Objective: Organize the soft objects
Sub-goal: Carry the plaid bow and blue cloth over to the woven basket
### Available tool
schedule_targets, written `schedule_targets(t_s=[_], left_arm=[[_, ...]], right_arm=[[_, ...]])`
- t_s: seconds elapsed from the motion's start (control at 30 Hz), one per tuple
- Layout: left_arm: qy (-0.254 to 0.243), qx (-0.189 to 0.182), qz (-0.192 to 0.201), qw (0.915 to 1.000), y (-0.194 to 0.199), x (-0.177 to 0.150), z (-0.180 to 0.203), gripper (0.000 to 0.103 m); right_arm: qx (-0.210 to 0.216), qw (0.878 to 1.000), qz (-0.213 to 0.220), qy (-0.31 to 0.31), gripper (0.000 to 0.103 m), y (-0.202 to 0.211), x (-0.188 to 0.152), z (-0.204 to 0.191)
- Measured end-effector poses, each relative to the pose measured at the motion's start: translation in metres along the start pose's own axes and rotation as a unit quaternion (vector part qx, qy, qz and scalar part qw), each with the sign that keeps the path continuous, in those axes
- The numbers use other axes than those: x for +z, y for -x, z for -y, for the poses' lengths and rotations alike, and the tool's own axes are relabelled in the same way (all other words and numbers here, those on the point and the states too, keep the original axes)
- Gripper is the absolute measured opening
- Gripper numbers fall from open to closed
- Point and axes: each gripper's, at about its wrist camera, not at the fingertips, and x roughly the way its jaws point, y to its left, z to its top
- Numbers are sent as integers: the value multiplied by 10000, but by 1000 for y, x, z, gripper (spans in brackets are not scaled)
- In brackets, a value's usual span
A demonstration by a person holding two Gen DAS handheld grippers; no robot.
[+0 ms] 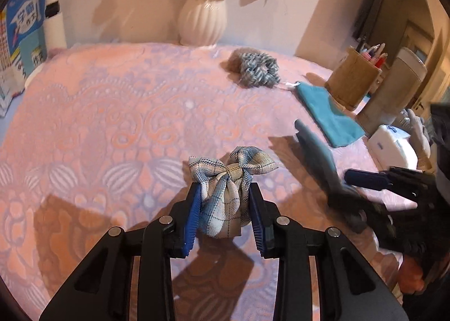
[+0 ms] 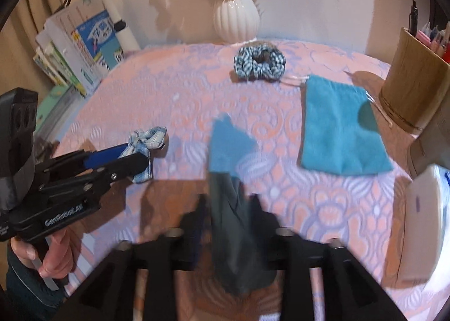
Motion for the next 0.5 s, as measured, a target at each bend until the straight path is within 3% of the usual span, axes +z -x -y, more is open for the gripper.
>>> schedule_targets(t_s=[0.13,0.23,0.3,0.33,0.37,0.4,0.43,0.5], left_arm=[[29,-23,-30,10000,-5,1,-2,31],[-72,85,15,9999,-3,0,2,31],[-130,154,27,9998,-3,-1,4,31],[-141,173,29,9997,-3,-1,5,31],[-147,191,38,9997,-3,-1,5,31],[-150,210,47,9997,-2,-2,4,31],[-153,235,58,9996,-2,-2,5,31],[-170,345,120,9992,0,-2,5,30]], right_arm=[[134,9997,78,-185,63,1,-9,2],[-29,9997,105,-221,70,-4,-12,-5],[-254,9996,129,1,70,-8,-10,-20],[-425,9990,97,37,65,-11,-9,-24],[-657,9978,112,70,50,-14,-7,-28],[-738,9971,170,79,40,-13,-6,-29],[-680,9974,227,41,16,-12,-5,-28],[-516,9977,404,-168,11,-3,-5,-21]])
